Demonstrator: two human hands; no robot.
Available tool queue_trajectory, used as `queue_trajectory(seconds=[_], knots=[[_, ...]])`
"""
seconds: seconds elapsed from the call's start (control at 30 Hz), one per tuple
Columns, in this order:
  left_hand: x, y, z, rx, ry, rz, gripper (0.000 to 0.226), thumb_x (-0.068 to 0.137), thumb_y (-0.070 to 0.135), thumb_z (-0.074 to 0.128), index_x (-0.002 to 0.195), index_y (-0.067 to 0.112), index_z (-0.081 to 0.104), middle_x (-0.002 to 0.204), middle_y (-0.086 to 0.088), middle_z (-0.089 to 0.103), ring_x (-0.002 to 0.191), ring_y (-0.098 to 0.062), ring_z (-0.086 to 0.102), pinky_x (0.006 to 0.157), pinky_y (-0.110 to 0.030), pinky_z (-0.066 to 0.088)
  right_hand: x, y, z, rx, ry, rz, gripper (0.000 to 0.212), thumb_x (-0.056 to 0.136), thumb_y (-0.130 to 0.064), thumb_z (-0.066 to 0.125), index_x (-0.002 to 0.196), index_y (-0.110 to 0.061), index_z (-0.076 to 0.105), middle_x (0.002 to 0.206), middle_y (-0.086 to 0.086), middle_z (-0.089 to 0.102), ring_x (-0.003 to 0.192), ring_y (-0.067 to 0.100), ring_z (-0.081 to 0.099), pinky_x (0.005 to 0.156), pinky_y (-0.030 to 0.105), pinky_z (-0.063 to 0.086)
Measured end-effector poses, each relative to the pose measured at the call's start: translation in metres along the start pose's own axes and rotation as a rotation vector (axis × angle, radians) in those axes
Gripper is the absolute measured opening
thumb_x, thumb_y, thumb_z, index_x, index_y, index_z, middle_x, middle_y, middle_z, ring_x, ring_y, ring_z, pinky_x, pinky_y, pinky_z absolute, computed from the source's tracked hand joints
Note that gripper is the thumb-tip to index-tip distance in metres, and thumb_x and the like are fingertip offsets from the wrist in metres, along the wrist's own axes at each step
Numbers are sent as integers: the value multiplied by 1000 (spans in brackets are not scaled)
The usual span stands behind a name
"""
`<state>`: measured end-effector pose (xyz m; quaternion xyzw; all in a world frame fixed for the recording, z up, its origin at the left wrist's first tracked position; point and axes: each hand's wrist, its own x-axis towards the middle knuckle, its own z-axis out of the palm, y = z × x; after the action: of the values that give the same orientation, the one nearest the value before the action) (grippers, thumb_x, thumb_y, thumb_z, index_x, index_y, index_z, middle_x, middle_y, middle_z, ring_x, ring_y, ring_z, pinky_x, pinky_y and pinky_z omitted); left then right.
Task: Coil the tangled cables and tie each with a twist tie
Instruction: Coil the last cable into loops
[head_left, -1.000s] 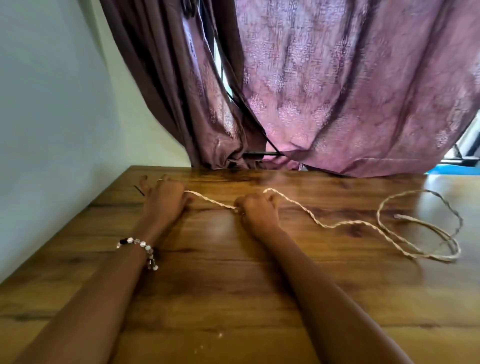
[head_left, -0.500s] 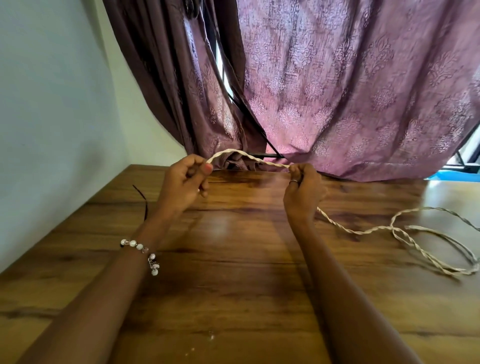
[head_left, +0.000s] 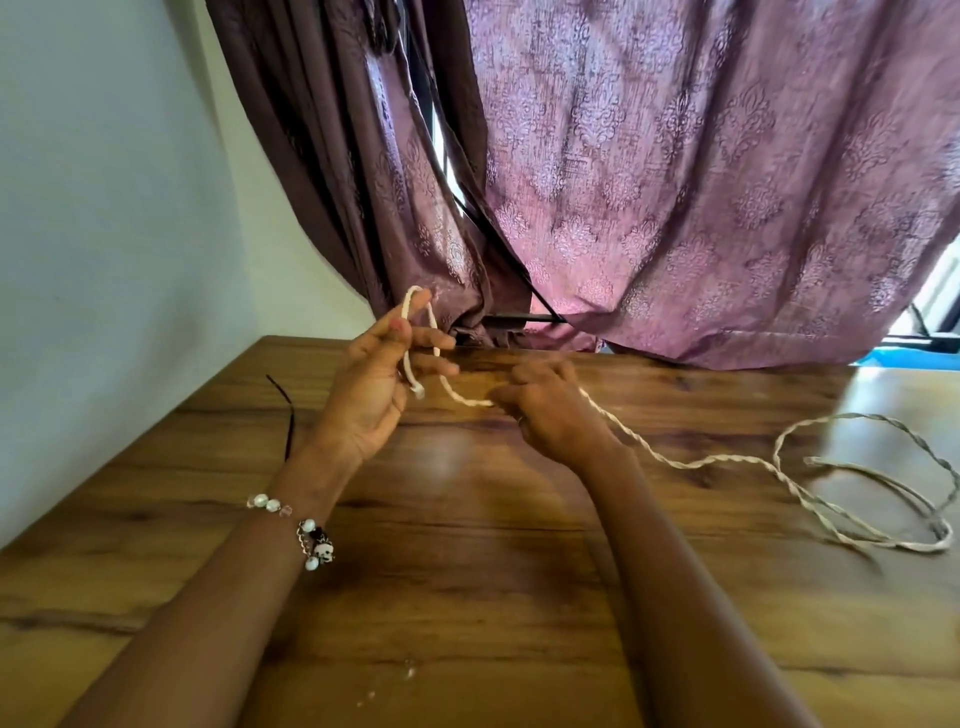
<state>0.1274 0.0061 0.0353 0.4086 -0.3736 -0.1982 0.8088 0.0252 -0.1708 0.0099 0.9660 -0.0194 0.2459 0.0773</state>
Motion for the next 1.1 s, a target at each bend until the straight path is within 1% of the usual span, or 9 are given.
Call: queue_trajectory(seconds=[0.17, 0.3, 0.47, 0.57, 0.7, 0.8, 0.93, 1.0, 1.1], knots=[[-2, -19, -11, 387, 92, -21, 40, 101, 32, 33, 122, 6, 55, 76, -5, 74, 72, -21, 72, 63, -29, 58, 9, -29, -13, -25, -197, -182, 30, 93, -16, 50, 115, -30, 66, 108, 0, 57, 113, 21, 46, 93, 35, 21], [-5, -33, -9, 570, 77, -60, 30, 101, 23, 36, 116, 8, 58, 76, 1, 71, 65, -17, 63, 53, -26, 51, 15, -40, -12, 307, -105, -269, 13, 83, -16, 66, 93, -17, 74, 89, 6, 69, 86, 25, 62, 78, 34, 47], [-18, -34, 10, 584, -123, -252, 43, 102, 34, 31, 86, 8, 60, 55, -11, 64, 34, -16, 52, 35, -19, 39, 8, -33, -25, 607, 248, 64, 30, 66, -13, 81, 89, -10, 62, 66, -1, 59, 59, 13, 52, 54, 17, 34], [-14, -34, 10, 485, -111, -284, 58, 99, 47, 28, 66, 7, 54, 38, -4, 46, 26, -12, 31, 36, -18, 25, 6, -23, -24, 778, 263, 206, 38, 65, -5, 83, 89, -14, 55, 61, -1, 53, 49, 5, 45, 46, 17, 40], [-14, -30, 5, 475, -202, -410, 50, 95, 44, 42, 71, 2, 54, 39, 2, 29, 30, -7, 20, 38, -16, 15, 4, -14, -21, 732, 131, 222, 33, 68, 12, 69, 90, -12, 61, 63, -6, 55, 48, 7, 53, 43, 17, 42], [-13, -26, -2, 190, -209, -511, 41, 98, 34, 39, 65, 10, 44, 37, 5, 25, 27, -3, 18, 35, -11, 12, 1, -2, -25, 623, -21, 147, 19, 75, -9, 78, 89, -9, 66, 70, -3, 60, 48, 7, 54, 46, 26, 45], [-6, -13, -17, -327, -166, -525, 43, 98, 37, 31, 64, 17, 49, 33, 9, 30, 26, -3, 12, 29, -15, 15, -11, 18, -32, 567, -15, 101, 12, 89, -17, 65, 93, -6, 68, 66, 4, 64, 46, 8, 57, 44, 30, 48], [-6, -11, -14, -430, -151, -495, 45, 100, 38, 27, 67, 16, 50, 33, 8, 31, 29, -5, 8, 30, -15, 14, -13, 17, -29, 327, -69, 124, 22, 93, -27, 57, 105, -12, 69, 83, 8, 68, 66, 11, 59, 62, 28, 45], [-4, -12, -12, -570, -102, -410, 42, 101, 36, 28, 72, 15, 49, 34, 6, 32, 28, -6, 12, 29, -15, 19, -10, 7, -14, -51, -254, 194, 25, 98, -28, 46, 121, -28, 54, 112, 7, 65, 102, 29, 59, 88, 43, 44]])
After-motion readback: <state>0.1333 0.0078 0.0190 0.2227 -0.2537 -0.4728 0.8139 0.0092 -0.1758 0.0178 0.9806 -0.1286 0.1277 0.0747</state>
